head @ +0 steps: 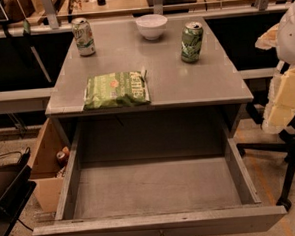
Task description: Place 7up can into top drawer
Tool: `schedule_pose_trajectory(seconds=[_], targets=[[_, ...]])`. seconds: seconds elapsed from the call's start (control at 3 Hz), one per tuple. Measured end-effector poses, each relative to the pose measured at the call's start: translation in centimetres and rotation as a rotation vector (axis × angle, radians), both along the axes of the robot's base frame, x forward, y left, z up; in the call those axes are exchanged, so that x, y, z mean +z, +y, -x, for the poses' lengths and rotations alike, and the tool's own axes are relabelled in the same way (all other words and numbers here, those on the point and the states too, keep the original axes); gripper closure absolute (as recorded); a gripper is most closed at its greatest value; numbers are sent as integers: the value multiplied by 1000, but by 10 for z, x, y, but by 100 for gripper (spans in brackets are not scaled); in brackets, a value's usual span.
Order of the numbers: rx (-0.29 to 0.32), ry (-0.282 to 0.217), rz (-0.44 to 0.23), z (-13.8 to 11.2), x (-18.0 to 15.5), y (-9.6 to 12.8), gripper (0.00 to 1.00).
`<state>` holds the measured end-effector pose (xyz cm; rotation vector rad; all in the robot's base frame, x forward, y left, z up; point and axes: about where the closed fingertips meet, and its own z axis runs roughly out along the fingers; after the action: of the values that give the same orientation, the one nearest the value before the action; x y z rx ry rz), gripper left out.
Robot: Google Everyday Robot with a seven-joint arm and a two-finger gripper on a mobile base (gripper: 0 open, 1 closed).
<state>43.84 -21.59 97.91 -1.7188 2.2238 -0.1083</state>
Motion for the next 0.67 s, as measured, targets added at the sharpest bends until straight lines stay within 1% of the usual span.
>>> schedule_pose_trajectory(seconds=[0.33,0.67], targets=[[0,0,0,0,0,0,0],[-33,-70,-56,-19,9,-1,0]])
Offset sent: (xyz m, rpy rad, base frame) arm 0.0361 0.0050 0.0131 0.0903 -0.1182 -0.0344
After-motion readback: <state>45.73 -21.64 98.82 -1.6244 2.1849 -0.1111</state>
